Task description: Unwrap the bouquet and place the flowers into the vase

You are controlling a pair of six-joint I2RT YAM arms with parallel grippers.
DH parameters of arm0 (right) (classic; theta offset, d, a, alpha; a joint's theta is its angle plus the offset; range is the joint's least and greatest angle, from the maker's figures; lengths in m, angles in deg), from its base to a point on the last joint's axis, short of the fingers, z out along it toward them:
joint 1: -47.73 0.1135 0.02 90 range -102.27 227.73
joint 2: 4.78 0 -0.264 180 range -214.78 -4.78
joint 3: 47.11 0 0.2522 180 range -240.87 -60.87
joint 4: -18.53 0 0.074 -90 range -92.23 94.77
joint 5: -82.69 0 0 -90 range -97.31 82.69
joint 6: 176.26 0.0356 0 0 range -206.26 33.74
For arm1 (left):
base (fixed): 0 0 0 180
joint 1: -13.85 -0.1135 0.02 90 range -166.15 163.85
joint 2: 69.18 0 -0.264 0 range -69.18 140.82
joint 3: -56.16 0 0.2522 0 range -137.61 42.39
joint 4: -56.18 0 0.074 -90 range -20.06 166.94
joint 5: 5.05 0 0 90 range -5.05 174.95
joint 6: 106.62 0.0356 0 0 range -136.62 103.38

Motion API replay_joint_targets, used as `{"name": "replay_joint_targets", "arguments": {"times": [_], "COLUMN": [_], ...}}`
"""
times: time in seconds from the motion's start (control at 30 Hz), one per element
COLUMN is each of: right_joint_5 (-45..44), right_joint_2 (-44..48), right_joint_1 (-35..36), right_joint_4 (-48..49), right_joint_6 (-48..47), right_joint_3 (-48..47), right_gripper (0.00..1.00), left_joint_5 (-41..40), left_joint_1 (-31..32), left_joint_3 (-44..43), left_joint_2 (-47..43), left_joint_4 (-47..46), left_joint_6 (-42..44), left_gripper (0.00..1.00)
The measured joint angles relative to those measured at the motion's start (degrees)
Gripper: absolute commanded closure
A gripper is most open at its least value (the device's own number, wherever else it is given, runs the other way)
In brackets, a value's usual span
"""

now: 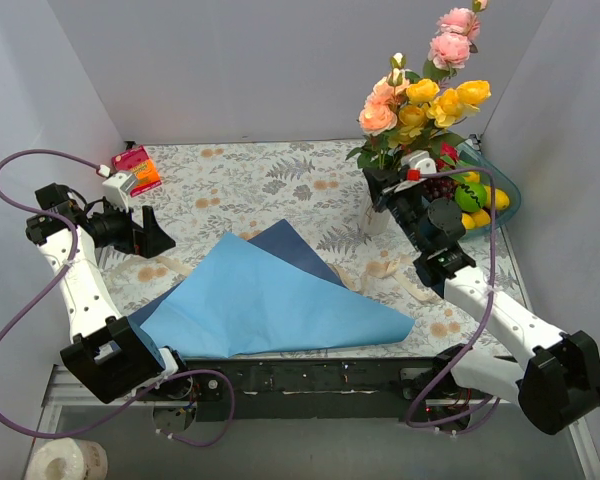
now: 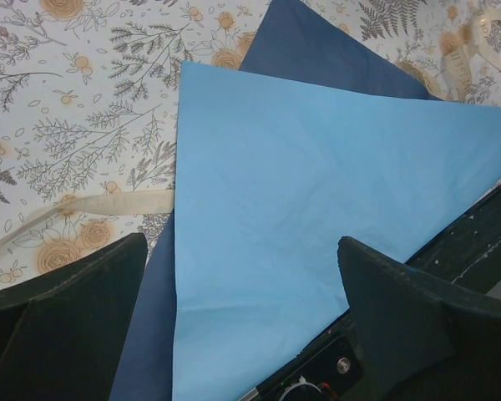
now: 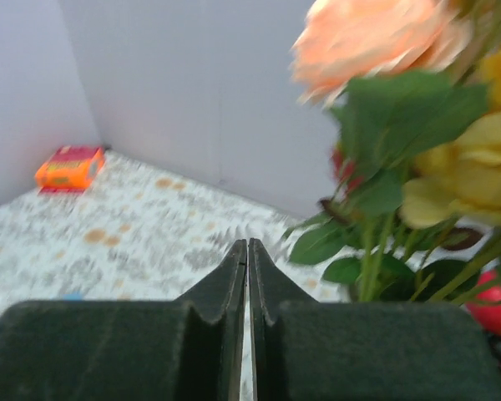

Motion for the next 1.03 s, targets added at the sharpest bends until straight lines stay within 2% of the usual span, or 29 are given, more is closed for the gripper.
{"name": "replay_joint_targets", "arguments": {"times": [0.07, 0.1, 0.13, 0.4, 0.43, 0.47, 0.7, 1.03], "right_joint_5": [2.73, 3.98, 4.76, 1.22, 0.31, -0.5, -3.15, -4.57], "right_joint_2": [1.9, 2.6, 3.13, 5.62, 6.99, 8.5, 23.34, 24.04], "right_joint_1": [0.59, 0.83, 0.96, 1.29, 1.29, 1.29, 1.31, 1.31], "right_joint_4": [-4.22, -6.8, -9.77, -36.85, -39.5, -41.53, -50.99, -60.37], "right_joint_6": [-0.07, -0.11, -0.13, 3.93, 5.11, 6.1, 12.17, 12.26], "right_joint_3": [1.53, 1.84, 1.86, 1.62, 1.9, 2.21, 3.26, -2.12], "right_gripper": [0.7, 0.54, 0.5, 0.39, 0.3, 0.08, 0.04, 0.02], "left_joint_5": [0.22, 0.35, 0.59, 1.86, 1.81, 1.77, 2.86, 2.69], "left_joint_1": [0.0, 0.0, 0.0, 0.0, 0.0, -0.02, 0.0, -0.04], "left_joint_3": [0.0, 0.0, 0.0, 1.57, 2.25, 2.69, 3.13, 8.07], "left_joint_2": [0.0, 0.0, 0.0, -1.64, -2.36, -2.97, -4.74, -8.31], "left_joint_4": [0.04, 0.02, -0.04, -3.72, -4.44, -4.92, -7.32, -15.17], "left_joint_6": [-0.04, -0.22, -0.55, -4.81, -5.73, -6.45, -11.13, -20.0], "left_gripper": [0.02, 0.02, 0.02, 0.02, 0.02, 0.02, 0.02, 0.02]}}
